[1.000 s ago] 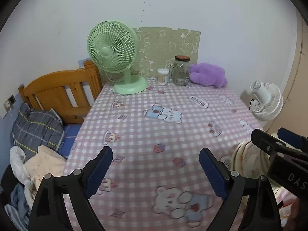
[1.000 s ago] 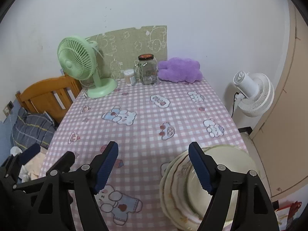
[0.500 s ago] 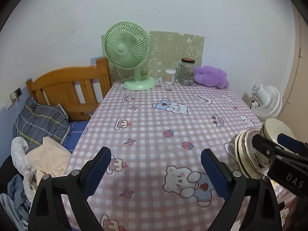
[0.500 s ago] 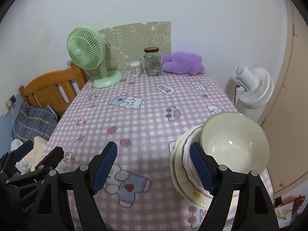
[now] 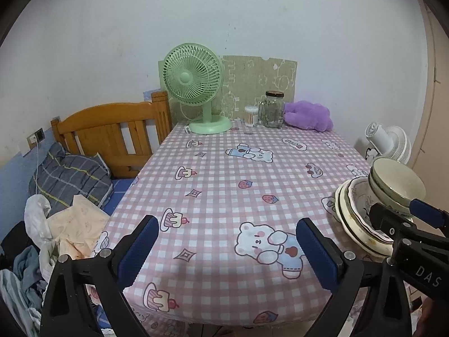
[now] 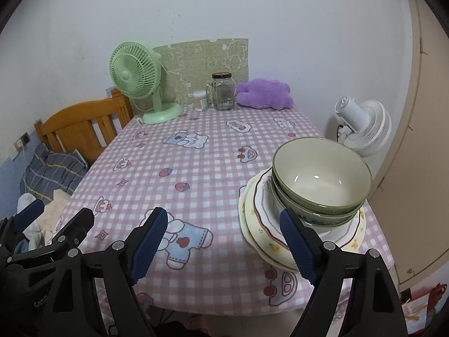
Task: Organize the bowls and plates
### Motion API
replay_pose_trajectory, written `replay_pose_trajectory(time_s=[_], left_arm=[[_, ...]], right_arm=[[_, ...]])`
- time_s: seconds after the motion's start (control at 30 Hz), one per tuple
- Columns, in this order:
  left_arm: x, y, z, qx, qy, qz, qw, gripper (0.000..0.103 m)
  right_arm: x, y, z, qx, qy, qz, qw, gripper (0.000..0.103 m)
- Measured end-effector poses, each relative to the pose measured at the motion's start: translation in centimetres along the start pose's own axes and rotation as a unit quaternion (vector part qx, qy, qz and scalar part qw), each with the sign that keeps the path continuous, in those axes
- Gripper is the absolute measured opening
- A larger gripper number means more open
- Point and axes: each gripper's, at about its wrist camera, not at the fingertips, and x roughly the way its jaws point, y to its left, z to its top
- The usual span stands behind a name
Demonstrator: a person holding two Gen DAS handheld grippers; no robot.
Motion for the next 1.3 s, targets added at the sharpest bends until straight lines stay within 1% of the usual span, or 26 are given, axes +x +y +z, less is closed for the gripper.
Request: replay_pose_trajectory(time_s=[0.27, 0.87, 1.17, 1.3], left_arm=[[-1.1, -0.3, -0.1, -0.006, -0.018, 0.007, 0.9998, 0.099], [-2.2, -0.7, -0.2, -0.002, -0.027, 0.013, 0.9995, 0.1], [-2.2, -1.0, -0.3, -0.005, -0.025, 0.001, 0.9997, 0.1], [-2.5, -1.2, -0.1, -0.005, -0.032, -0.005, 0.9995, 0.1]], right_arm=[[-1.2, -0.3, -0.2, -0.007, -0.018, 0.002, 1.0, 0.084], [-1.8, -1.0, -0.5, 0.005, -0.02, 0.004, 1.0, 0.087], [-2.2, -1.2, -0.7, 0.003, -0.023, -0.009, 1.0, 0.087], [-2.4, -1.3, -0.7, 0.003, -0.023, -0.012, 1.0, 0.087]])
